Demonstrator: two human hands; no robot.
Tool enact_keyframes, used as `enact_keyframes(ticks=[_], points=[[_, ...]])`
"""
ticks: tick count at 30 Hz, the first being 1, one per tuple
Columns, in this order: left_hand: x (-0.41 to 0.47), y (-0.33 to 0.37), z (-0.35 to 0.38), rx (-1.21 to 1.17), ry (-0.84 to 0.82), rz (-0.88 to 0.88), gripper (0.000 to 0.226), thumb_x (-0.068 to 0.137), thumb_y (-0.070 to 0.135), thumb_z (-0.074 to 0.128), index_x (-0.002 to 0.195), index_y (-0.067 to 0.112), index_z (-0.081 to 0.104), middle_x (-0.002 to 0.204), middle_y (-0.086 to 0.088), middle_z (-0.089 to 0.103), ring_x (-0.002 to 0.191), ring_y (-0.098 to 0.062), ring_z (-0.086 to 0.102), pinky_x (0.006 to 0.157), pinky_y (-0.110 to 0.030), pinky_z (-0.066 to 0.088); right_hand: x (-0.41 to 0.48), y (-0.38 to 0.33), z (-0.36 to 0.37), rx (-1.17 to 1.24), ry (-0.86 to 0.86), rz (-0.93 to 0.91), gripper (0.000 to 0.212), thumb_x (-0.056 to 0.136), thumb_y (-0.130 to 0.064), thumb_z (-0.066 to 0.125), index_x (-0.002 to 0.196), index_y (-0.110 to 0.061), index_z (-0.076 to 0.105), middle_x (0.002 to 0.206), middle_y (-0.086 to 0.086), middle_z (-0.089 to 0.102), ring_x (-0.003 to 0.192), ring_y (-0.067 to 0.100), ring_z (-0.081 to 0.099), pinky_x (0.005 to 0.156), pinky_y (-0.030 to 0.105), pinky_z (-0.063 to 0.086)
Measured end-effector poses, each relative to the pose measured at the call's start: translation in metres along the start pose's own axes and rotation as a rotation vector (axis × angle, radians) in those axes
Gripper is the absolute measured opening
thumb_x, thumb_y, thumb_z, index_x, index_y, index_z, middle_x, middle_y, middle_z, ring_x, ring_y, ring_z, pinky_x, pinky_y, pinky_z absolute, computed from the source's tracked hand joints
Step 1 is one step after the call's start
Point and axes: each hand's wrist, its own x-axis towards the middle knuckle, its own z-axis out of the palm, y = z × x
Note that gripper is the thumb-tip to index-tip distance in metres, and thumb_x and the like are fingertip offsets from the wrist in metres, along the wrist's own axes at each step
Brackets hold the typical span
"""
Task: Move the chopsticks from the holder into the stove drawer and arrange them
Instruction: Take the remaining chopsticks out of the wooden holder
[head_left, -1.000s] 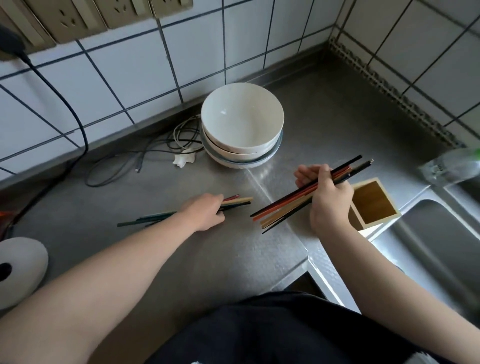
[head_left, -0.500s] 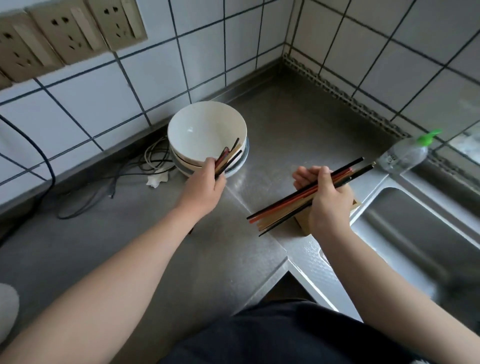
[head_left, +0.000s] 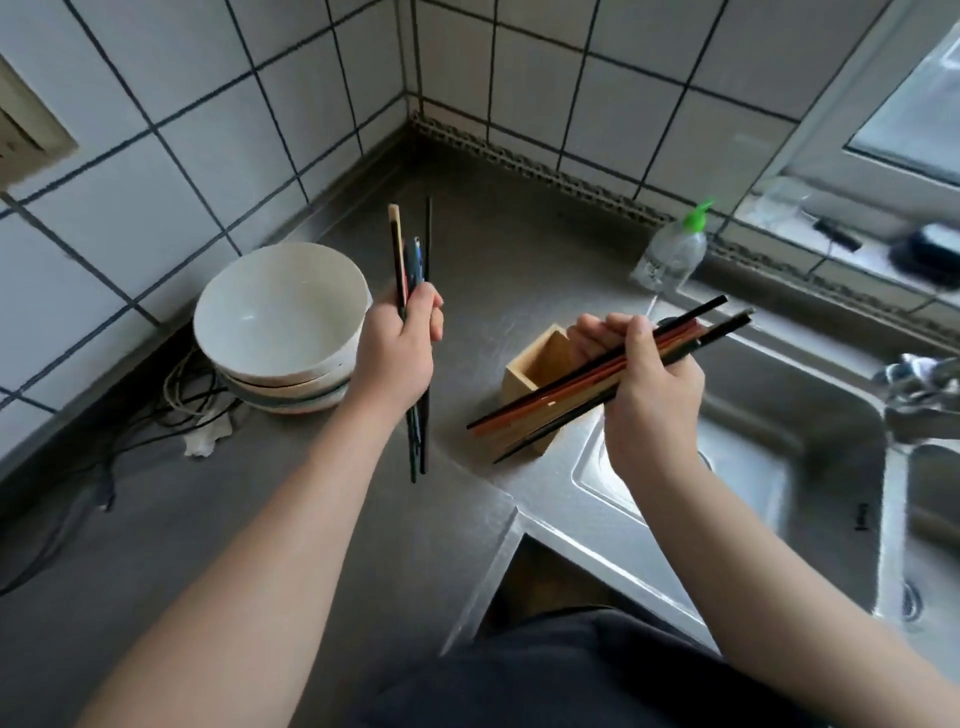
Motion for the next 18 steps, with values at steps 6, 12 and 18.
enact_keyframes(ticks=[6, 12, 18], points=[[-0.022, 0.029, 0.056, -0.071, -0.191, 0.055, 0.028, 0.104, 0.030, 0.042, 0.087, 0.016, 0.059, 0.062, 0.001, 0.061, 0.061, -0.022, 0.063, 0.063, -0.035, 0.055, -0.008, -0.034, -0.045, 0.076, 0.098, -0.084, 0.022, 0.101, -0.016, 0.046, 0.094, -0.002, 0.063, 0.091, 0.020, 0.074, 0.089, 0.035, 0.073, 0.085, 0.044, 0.058], [-0.071, 0.054, 0.126, -0.158, -0.373, 0.071, 0.024, 0.106, 0.022, 0.041, 0.093, 0.011, 0.059, 0.068, -0.001, 0.069, 0.062, -0.019, 0.069, 0.059, -0.031, 0.055, -0.034, -0.069, -0.119, 0.141, 0.231, -0.168, 0.023, 0.101, -0.014, 0.048, 0.089, -0.003, 0.064, 0.087, 0.018, 0.074, 0.088, 0.035, 0.073, 0.087, 0.047, 0.058], [-0.156, 0.075, 0.189, -0.131, -0.623, 0.140, 0.022, 0.106, 0.019, 0.040, 0.095, 0.012, 0.059, 0.078, -0.005, 0.073, 0.075, -0.022, 0.073, 0.065, -0.031, 0.058, -0.081, -0.083, -0.215, 0.141, 0.404, -0.249, 0.024, 0.101, -0.020, 0.049, 0.090, -0.008, 0.066, 0.091, 0.017, 0.075, 0.090, 0.033, 0.073, 0.088, 0.046, 0.057]])
